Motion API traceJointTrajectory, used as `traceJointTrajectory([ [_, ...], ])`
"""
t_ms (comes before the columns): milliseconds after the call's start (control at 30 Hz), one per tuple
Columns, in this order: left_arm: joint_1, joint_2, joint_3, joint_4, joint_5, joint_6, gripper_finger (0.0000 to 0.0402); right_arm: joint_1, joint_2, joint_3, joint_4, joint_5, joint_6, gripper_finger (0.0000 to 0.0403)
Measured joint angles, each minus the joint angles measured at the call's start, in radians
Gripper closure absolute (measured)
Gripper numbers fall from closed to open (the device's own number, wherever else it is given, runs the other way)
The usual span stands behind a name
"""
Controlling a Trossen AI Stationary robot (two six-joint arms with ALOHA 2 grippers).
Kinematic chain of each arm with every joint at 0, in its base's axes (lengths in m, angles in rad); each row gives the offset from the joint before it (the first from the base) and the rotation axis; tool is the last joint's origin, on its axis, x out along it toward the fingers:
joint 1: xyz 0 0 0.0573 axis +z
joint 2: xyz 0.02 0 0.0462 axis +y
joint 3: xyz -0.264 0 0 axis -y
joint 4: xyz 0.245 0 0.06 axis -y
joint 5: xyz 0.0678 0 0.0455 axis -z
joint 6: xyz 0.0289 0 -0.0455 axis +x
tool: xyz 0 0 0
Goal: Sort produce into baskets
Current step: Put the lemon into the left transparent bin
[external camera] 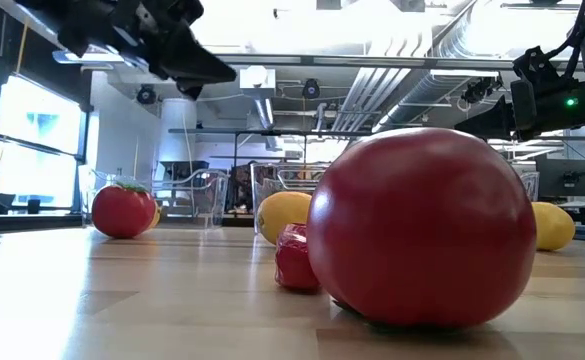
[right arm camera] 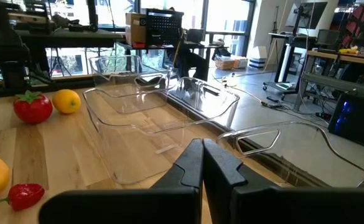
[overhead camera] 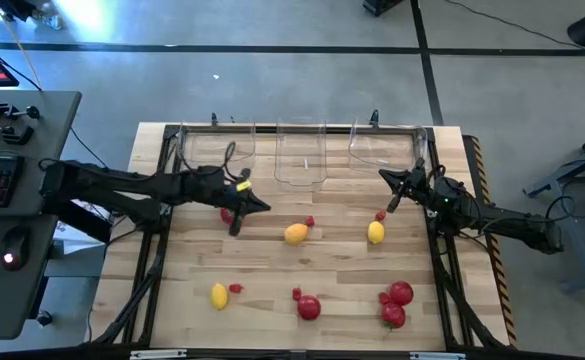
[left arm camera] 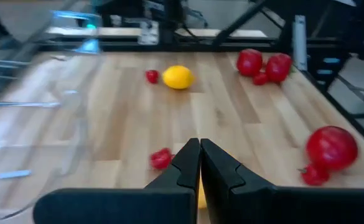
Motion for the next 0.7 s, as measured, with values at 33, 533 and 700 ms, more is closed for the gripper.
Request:
traceJointTrajectory([
  [33, -0.018, 0.015, 0.014, -0.008, -0.001, -0.006, 0.0396, 0.000, 0.000, 0.000, 0.000, 0.000, 0.000, 0.0403],
  [533, -0.271, 0.350, 0.272, -0.211, -0.255, -0.198, 0.0256, 0.000, 0.000, 0.000, 0.000, 0.000, 0.000, 0.0403],
  [700, -0.283, 0.462, 0.362, -0.260, -0.347, -0.226, 0.0194, 0.000, 0.000, 0.000, 0.000, 0.000, 0.000, 0.0403],
])
